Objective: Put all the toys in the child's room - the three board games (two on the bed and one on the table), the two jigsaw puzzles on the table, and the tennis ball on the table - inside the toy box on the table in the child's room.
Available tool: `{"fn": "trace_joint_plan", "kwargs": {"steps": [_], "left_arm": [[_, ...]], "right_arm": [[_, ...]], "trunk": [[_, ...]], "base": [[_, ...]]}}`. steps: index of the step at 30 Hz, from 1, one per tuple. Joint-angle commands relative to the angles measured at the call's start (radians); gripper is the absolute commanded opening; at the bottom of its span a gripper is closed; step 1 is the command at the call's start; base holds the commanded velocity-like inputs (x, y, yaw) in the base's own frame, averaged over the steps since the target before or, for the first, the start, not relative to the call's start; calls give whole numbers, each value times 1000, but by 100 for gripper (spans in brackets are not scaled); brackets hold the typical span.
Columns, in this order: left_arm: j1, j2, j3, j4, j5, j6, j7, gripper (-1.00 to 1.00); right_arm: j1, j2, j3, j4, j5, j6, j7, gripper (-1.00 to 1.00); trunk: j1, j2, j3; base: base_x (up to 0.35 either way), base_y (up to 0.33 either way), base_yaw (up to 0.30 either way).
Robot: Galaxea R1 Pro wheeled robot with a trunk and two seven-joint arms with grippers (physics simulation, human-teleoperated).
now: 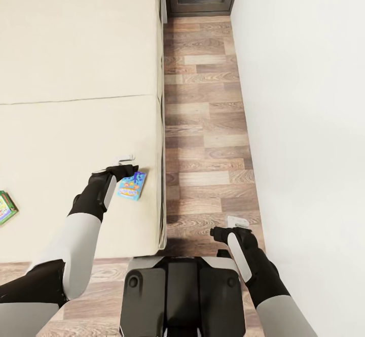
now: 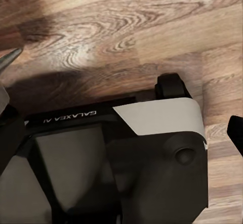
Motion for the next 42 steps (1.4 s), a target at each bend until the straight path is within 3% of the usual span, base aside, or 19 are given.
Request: {"fn": "trace_joint_plan", "kwargs": {"steps": [1,19,37,42], "left_arm": [[-1,-1,6,-2,-10,4,-9,100],[-1,-1,4,-2,-10,3,-9,100],[-1,-1,3,0,-12,-44,-9,100],[-1,-2,2,4,-15,-91,-8,100]], "right_arm": [[0,0,2,-1,-10,2,-10,100],[0,0,3,-1,-10,2,-10,100],[0,1,3,1,-10,2,-9,100],[0,1,3,2,-10,3,-9,100]], "trunk": [[0,-2,-2],[0,-2,-4],[0,-2,-8],[0,-2,-14]], "base": [[-181,0,0],[-29,0,0],[0,0,0],[0,0,0]]}}
